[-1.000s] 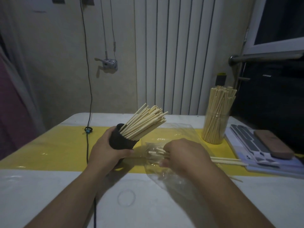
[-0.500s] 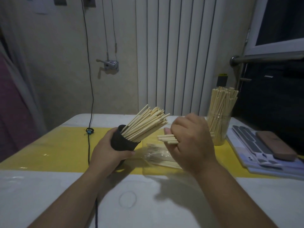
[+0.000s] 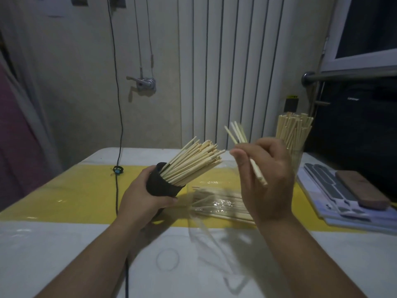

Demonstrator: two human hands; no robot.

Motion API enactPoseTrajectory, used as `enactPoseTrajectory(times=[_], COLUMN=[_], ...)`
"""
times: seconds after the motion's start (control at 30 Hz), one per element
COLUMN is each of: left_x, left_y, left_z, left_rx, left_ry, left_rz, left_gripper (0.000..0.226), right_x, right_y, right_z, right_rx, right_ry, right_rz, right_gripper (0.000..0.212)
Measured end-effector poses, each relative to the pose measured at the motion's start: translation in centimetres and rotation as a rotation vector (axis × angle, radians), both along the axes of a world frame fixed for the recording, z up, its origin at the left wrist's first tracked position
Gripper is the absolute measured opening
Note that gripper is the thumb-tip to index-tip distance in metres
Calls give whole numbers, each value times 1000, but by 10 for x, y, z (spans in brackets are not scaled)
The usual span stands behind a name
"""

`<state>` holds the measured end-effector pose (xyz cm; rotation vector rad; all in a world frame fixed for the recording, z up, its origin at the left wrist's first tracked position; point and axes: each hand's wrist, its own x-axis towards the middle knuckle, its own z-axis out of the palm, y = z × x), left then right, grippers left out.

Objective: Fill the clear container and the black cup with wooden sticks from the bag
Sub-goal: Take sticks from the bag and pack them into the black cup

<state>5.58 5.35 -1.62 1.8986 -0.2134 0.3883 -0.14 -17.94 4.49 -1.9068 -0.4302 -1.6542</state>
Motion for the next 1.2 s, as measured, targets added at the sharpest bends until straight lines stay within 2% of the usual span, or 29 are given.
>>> enactPoseTrajectory(times=[0.1, 0.2, 0.3, 0.53, 0.8, 0.93, 1.03, 1.07, 1.17, 1.2], left_x=[0, -1, -2, -1, 2, 1, 1, 1, 1, 1], left_y=[0, 0, -1, 0, -1, -3, -3, -3, -3, -3], left_z=[-1, 0, 2, 0, -2, -1, -1, -1, -1, -1], left_rx=[27, 73, 125, 167, 201, 219, 219, 217, 210, 213], left_ry=[-2, -20, -41, -65, -97, -121, -130, -128, -122, -123], left_rz=[-15, -28, -38, -59, -50, -61, -64, -63, -61, -60], left_gripper=[83, 80, 78, 81, 87, 85, 84, 84, 84, 83], right_x=[2, -1, -7, -3, 14, 18, 12, 11, 8, 8], right_y=[-2, -2, 3, 2, 2, 4, 8, 8, 8, 8], right_z=[1, 7, 12, 9, -3, -6, -5, -5, -3, -4], right_rx=[197, 360, 538, 566, 488, 499, 497, 557, 773, 757], right_ry=[34, 117, 224, 398, 566, 725, 882, 845, 624, 592], right_rz=[148, 314, 496, 459, 427, 413, 445, 455, 501, 468], right_gripper=[18, 20, 11, 17, 24, 18, 75, 75, 25, 22])
